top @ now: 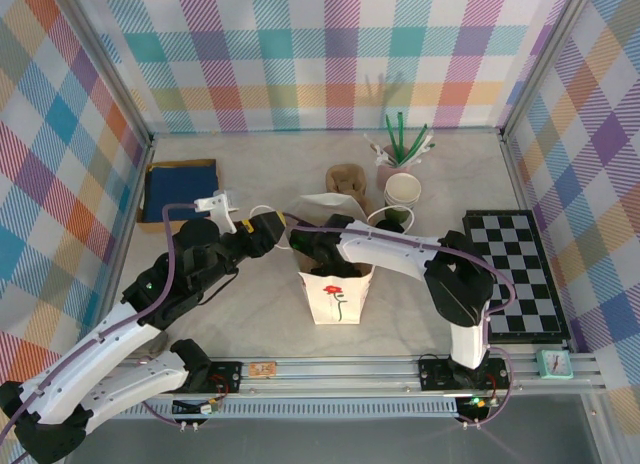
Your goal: Pack the takeout coffee
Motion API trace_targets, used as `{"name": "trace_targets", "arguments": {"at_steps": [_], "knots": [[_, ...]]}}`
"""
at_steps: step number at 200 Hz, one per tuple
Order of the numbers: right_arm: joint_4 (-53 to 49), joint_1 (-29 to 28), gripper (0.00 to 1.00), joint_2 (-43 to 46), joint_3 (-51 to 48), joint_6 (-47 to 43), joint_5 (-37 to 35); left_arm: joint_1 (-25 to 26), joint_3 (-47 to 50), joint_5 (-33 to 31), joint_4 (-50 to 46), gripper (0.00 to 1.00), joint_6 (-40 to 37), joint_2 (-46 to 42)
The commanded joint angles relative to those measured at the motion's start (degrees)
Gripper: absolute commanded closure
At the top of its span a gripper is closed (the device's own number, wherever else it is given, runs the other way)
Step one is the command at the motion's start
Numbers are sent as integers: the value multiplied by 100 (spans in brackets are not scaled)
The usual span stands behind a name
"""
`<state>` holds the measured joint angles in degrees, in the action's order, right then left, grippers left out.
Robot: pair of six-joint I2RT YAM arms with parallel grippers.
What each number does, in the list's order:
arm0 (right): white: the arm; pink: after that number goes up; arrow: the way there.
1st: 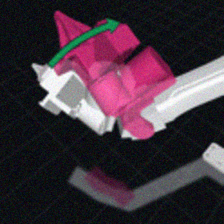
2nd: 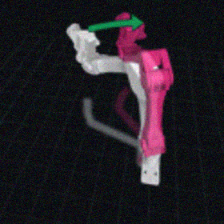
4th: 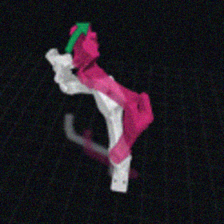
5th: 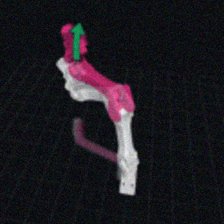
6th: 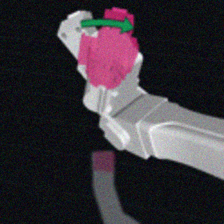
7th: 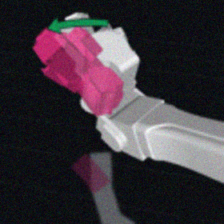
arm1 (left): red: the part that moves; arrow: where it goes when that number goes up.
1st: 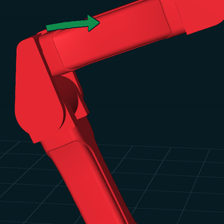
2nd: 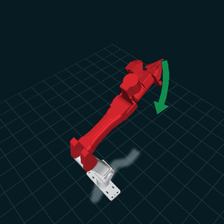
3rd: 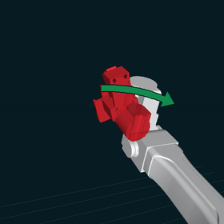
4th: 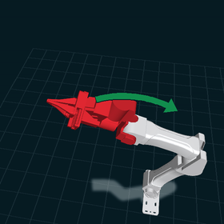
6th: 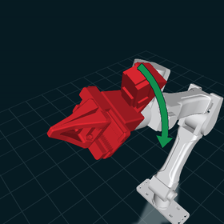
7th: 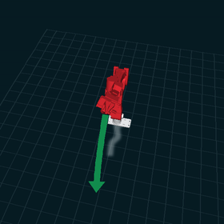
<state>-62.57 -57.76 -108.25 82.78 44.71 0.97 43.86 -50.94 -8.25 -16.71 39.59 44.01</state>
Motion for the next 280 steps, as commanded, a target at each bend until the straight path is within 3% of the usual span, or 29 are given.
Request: {"name": "trace_targets", "arguments": {"at_steps": [1, 280], "knots": [[112, -8, 59, -160, -259, 113, -97, 68, -31, -85, 133, 35, -48, -87], [856, -16, 58, -425, -873, 354, -563, 68, 115, -186, 168, 29, -102, -350]]}}
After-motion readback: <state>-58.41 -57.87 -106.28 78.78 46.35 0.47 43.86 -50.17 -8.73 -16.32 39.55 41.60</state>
